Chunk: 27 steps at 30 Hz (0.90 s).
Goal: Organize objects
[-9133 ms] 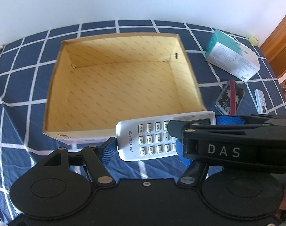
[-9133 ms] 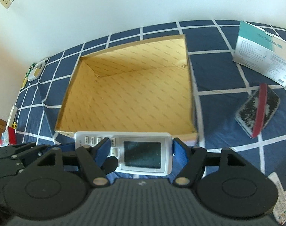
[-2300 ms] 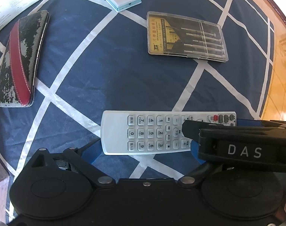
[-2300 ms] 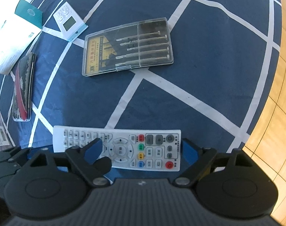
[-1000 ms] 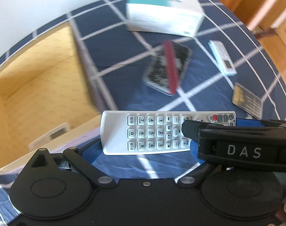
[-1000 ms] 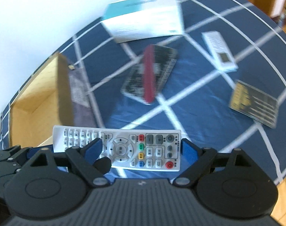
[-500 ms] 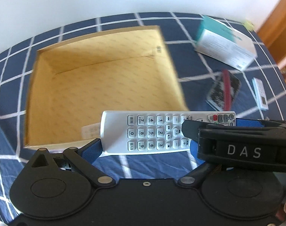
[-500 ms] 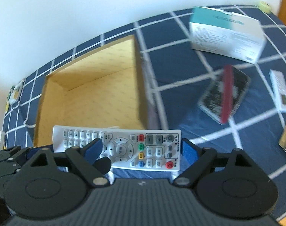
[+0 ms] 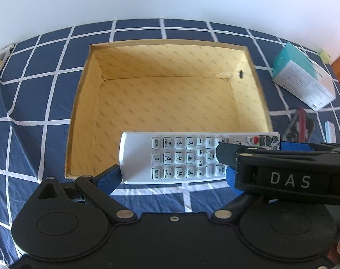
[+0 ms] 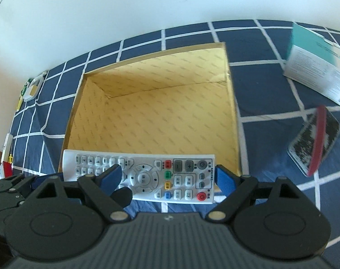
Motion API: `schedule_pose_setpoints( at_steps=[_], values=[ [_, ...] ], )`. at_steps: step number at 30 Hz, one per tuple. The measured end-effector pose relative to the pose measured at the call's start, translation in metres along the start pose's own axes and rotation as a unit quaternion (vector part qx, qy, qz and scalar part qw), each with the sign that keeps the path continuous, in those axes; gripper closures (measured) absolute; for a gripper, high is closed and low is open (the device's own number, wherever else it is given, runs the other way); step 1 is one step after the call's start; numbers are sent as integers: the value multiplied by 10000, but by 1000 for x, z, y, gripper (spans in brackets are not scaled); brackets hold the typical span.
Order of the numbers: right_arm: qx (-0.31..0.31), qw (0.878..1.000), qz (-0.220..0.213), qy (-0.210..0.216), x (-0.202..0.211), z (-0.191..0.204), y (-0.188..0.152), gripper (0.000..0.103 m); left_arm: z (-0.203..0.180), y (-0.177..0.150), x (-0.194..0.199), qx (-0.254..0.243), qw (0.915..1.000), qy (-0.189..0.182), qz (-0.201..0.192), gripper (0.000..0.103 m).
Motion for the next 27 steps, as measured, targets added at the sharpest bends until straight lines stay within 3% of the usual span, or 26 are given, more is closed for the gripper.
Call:
schedule_pose_setpoints(
  at_steps=[27],
  values=[
    [199, 9981, 567, -109, -143, 3, 97, 14, 49, 92, -130, 178, 9985, -124, 503, 5]
  ],
)
Point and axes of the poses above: each gripper's, at about its wrist camera, not at the fingertips, and x roughly against the way its jaws point, z to its left, y to its top, the point moved 2 cm from there along -x, roughly the way its jaws point, and after that the axes turned 2 degrees about -z, right-handed, at the moved point
